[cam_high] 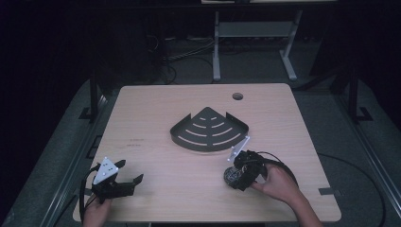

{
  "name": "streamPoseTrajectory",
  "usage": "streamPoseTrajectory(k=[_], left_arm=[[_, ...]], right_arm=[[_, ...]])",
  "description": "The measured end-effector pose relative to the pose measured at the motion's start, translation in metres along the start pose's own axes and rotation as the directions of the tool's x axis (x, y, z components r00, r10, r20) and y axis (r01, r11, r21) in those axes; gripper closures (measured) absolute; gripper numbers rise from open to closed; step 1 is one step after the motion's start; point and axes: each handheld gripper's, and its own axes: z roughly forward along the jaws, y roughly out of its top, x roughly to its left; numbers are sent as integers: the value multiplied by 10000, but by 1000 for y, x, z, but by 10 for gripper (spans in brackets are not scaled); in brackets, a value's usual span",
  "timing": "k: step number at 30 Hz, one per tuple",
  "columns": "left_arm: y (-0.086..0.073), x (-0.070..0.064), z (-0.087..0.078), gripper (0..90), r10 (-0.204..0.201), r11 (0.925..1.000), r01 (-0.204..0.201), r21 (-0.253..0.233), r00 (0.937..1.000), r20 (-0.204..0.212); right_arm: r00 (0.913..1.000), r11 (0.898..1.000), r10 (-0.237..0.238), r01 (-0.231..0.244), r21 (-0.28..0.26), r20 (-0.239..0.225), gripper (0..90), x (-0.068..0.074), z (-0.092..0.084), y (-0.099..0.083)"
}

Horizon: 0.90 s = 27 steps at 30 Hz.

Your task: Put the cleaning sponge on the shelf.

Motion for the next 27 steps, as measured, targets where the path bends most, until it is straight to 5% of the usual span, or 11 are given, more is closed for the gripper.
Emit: streamPoseTrajectory(k=[27], left_arm=[[0,1,-1,137,-87,9999,87,-70,10000,-22]], right_arm=[[9985,9931,-519,501,1063,146,271,-1,17,13]])
